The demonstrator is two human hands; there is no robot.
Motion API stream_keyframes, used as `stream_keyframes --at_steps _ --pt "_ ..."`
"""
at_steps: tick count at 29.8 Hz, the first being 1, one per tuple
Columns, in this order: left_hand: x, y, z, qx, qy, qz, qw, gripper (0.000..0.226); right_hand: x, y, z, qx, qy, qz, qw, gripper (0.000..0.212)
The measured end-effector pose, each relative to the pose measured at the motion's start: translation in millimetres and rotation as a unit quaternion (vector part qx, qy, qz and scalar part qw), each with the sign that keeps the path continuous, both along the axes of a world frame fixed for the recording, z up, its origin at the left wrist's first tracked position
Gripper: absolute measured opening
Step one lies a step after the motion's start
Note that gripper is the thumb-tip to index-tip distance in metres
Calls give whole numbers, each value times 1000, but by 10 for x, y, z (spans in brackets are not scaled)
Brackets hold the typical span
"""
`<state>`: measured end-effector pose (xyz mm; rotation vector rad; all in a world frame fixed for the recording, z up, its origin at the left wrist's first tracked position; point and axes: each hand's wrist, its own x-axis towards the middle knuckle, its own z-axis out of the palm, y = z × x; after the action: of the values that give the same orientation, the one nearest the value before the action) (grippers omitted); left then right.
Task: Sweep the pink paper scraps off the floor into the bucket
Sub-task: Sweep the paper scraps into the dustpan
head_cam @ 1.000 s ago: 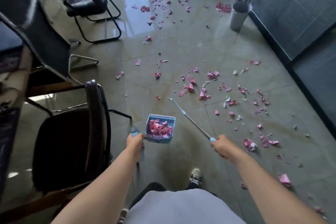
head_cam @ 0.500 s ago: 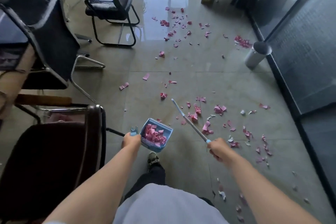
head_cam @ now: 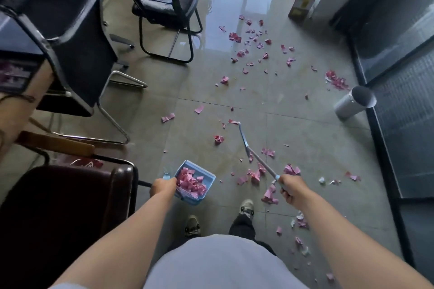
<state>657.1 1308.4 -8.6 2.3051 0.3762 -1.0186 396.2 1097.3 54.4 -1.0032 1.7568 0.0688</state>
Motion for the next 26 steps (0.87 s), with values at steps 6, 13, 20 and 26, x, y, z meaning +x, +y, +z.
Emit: stream_keyframes --at_steps 6,13,20,26 --pt "180 -403 32 36 -24 38 998 39 393 -851 -266 -24 -1 40 999 22" --pt "83 -899 16 49 -53 45 996 13 861 -2192 -619 -12 -26 75 997 18" --pt "-67 -1044 0 119 -62 48 990 19 1363 -3256 -766 9 30 266 963 22" --pt "-286 -925 100 151 -57 15 987 14 1560 -3144 -735 5 114 462 879 13"
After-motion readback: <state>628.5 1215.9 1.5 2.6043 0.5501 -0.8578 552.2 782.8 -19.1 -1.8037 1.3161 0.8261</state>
